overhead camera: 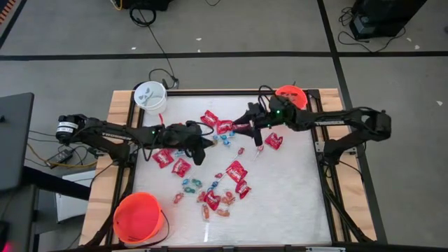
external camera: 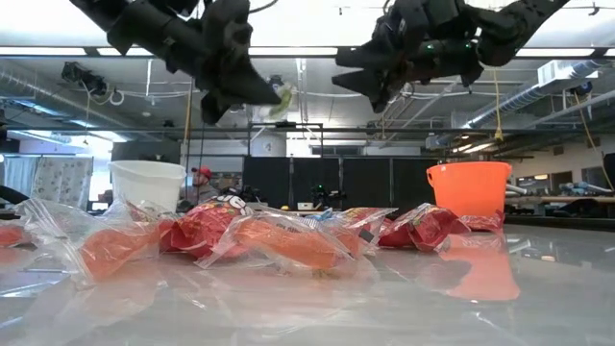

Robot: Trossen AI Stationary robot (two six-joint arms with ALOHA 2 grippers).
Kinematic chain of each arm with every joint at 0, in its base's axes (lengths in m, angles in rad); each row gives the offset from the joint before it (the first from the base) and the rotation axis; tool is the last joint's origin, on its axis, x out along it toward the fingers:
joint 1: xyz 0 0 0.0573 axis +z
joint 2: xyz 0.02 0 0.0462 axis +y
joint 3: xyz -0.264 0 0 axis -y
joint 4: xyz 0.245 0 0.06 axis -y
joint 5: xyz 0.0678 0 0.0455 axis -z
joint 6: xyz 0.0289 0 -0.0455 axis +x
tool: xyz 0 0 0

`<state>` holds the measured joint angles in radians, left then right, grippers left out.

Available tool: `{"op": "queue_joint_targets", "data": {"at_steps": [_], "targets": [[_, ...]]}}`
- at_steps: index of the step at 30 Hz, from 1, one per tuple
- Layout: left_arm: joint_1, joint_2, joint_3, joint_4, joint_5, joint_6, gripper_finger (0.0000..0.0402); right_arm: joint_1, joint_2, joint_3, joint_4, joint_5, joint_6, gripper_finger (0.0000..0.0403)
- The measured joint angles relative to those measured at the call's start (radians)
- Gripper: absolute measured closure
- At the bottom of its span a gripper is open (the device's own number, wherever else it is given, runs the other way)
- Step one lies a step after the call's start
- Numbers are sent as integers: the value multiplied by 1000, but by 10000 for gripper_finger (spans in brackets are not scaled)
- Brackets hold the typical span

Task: Sort candy by brand, put in halloween buckets
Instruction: Put the green gummy into the top orange bucket

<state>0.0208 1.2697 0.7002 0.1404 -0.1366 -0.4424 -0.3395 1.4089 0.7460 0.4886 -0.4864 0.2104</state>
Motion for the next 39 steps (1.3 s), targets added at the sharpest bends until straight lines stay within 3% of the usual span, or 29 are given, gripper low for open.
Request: {"op": "queue_joint_targets", "data": {"at_steps": [12, 20, 23, 28, 35, 39], "targets": [[0, 0, 0, 117, -105, 72, 395, 77, 156, 63, 131, -3, -85, 209], [0, 0, -3, 111, -117, 72, 395, 125, 258, 118, 213, 56, -84, 209], [1, 0, -3, 112, -126, 72, 395, 128, 260, 122, 213, 141, -71, 216], [0, 0, -3, 124, -116, 72, 396, 130, 259, 123, 203, 238, -76, 245], [0, 0, -3, 133, -113, 96, 396, 137, 259, 124, 190, 276, -106, 286], [-1, 0, -3, 130, -113, 97, 395, 137, 259, 124, 188, 275, -110, 347]]}}
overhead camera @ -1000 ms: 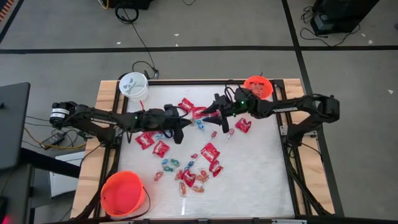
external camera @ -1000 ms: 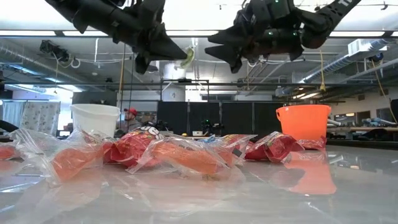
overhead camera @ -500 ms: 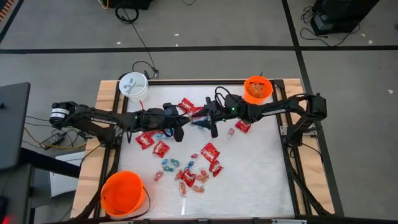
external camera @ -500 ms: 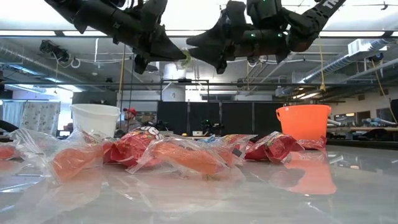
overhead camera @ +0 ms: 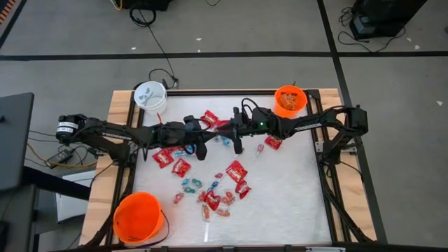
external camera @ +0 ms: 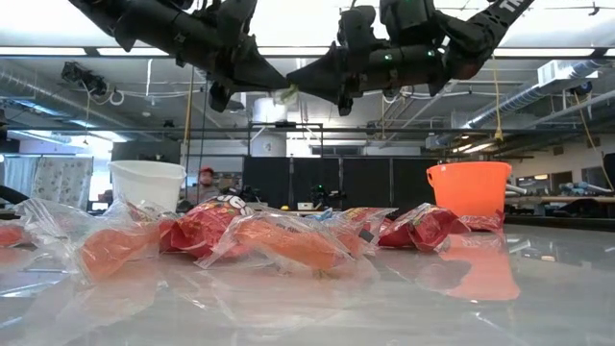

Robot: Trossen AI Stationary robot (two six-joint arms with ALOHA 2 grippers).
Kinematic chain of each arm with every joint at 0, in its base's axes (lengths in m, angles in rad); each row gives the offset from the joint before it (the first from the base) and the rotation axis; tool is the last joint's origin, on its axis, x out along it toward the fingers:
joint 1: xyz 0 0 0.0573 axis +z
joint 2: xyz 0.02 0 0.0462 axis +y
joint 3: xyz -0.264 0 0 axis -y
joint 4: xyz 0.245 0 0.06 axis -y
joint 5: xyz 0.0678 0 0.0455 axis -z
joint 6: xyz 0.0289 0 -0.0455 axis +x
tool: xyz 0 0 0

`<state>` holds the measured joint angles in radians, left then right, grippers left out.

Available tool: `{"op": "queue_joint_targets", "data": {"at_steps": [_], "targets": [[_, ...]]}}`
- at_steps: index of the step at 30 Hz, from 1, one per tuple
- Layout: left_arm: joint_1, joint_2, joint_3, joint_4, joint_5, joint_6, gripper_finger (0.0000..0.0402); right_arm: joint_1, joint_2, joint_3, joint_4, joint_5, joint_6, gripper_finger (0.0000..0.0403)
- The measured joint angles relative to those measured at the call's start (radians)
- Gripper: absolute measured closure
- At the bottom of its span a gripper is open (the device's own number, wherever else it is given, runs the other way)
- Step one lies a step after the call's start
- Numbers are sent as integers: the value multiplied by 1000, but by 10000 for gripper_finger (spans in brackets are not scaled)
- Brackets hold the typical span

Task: Sort candy by brand, put in halloween buckets
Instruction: Put the green gummy into the top orange bucket

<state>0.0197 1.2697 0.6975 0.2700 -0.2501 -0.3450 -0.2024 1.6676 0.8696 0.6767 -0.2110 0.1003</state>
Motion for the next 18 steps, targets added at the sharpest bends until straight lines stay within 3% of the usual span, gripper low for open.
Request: {"op": "queue_joint_targets", "data": {"at_steps": [3, 12, 18], "targets": [[0, 0, 1, -11, 11, -1, 384, -1, 0, 0, -5, -32, -28, 387], [-1, 0, 3, -66, 20, -7, 306, -46, -21, 0, -116, -11, -22, 395], [-1, 0, 3, -232, 26, -71, 280, -88, -151, -1, -434, 238, -115, 396]]}}
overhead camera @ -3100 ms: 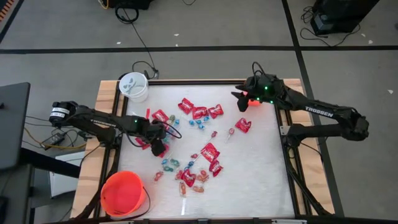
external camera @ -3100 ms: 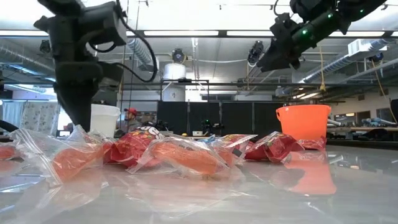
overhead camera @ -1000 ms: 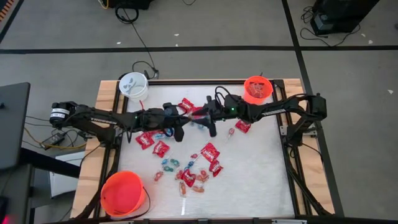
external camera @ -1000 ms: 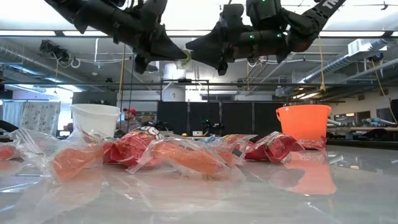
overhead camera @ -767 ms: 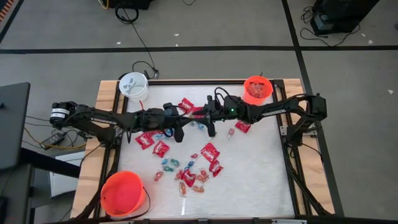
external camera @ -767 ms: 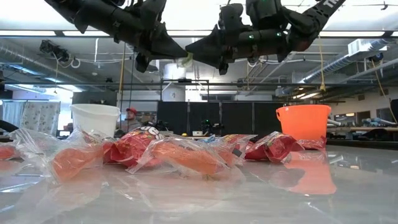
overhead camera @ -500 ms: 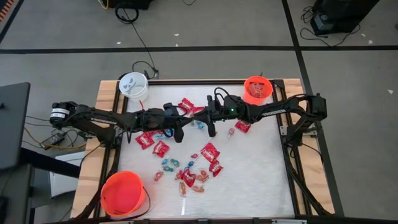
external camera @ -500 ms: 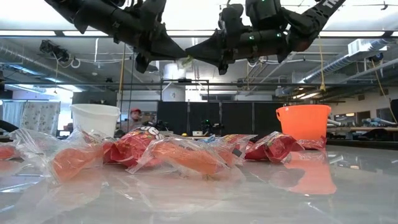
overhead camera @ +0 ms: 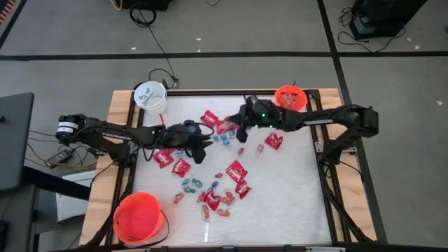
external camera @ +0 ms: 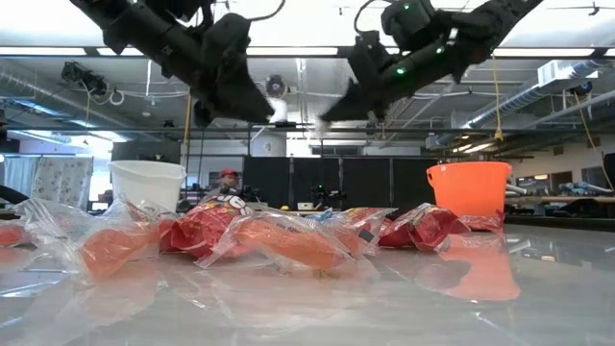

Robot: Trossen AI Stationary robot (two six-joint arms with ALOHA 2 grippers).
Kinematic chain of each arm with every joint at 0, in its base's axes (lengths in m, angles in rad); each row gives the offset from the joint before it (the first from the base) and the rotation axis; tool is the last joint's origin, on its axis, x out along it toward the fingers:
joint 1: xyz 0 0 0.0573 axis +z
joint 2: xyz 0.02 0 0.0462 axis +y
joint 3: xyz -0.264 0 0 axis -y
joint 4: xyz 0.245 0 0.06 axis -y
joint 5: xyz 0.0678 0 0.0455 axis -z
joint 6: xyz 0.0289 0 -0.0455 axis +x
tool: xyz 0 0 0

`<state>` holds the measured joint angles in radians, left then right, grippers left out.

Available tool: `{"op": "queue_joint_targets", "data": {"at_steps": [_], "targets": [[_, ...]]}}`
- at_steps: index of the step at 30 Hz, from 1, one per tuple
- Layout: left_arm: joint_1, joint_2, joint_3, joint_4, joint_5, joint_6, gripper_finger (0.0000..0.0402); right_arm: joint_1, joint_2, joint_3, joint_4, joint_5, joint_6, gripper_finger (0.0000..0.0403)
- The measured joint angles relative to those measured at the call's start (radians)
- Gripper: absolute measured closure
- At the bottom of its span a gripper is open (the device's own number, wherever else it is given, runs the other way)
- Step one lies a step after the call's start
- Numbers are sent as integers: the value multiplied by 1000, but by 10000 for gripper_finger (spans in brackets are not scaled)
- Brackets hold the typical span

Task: Sort candy by brand, put in halloween buckets
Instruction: Put the green gummy into the top orange bucket

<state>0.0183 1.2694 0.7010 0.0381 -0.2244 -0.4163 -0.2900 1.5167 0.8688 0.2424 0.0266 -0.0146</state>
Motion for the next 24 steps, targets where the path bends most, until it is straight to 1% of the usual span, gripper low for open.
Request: {"op": "queue_joint_targets", "data": {"at_steps": [2, 4, 6, 8, 12, 16, 18, 21, 24], "targets": [[0, 0, 0, -37, -1, -7, 279, -10, -54, 0, -130, 114, -42, 396], [-1, 0, 0, -58, 0, -7, 280, -25, -110, 0, -246, 205, -76, 396], [-1, 0, 0, -73, 3, -2, 280, -46, -168, 0, -346, 269, -95, 396], [-1, 0, 0, -84, 7, 14, 280, -76, -225, 0, -435, 301, -97, 396], [-1, 0, 0, -86, 8, 22, 280, -161, -326, 0, -559, 310, -95, 396], [-1, 0, 0, -87, 8, 47, 280, -282, -386, 0, -652, 314, -85, 396], [-1, 0, 0, -86, 8, 50, 280, -342, -396, 0, -696, 312, -72, 396], [-1, 0, 0, -82, 8, 72, 280, -427, -389, -1, -757, 276, -59, 396], [-1, 0, -1, -78, 8, 75, 280, -489, -370, -1, -778, 244, -57, 396]]}}
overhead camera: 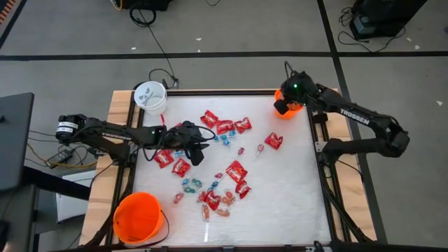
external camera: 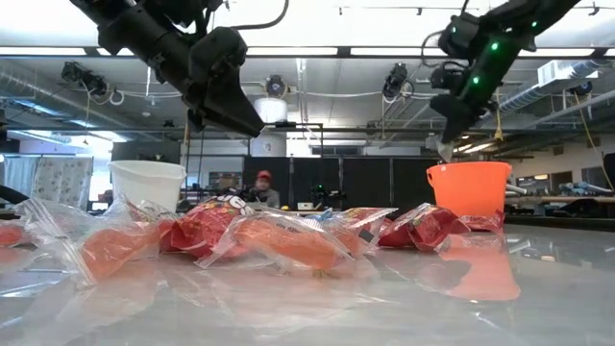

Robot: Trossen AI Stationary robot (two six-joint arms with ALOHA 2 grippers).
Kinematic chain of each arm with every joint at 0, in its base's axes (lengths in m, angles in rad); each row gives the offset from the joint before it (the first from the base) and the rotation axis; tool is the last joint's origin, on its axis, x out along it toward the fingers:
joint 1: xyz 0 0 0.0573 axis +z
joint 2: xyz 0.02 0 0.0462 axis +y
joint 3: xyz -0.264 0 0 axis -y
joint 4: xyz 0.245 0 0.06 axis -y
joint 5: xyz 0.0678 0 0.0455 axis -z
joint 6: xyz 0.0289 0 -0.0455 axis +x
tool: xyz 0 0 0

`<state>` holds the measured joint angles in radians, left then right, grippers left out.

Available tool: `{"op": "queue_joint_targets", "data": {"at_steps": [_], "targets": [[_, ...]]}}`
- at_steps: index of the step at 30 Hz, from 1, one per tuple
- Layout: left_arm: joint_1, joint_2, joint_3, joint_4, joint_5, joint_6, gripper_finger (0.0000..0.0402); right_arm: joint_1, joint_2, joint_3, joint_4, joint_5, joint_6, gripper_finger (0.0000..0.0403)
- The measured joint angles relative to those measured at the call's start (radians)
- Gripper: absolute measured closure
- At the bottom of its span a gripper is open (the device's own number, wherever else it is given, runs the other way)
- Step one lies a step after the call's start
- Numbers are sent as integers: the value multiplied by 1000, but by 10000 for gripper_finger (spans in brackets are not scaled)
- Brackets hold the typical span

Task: Sort candy by brand, put in halloween buckets
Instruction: Put the green gummy into the top orange bucket

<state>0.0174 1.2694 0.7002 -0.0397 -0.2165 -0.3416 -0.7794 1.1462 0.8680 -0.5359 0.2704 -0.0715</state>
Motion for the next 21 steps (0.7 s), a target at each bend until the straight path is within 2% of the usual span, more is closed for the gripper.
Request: {"op": "queue_joint_targets", "data": {"at_steps": [7, 13, 21], "targets": [[0, 0, 0, 32, 0, 1, 280, -123, 76, 0, -15, -16, 17, 398], [0, 0, 0, 31, 0, 1, 280, -224, 217, 0, -13, -164, 27, 396], [0, 0, -1, 30, 0, 20, 280, -252, 350, 6, 7, -268, 26, 386]]}}
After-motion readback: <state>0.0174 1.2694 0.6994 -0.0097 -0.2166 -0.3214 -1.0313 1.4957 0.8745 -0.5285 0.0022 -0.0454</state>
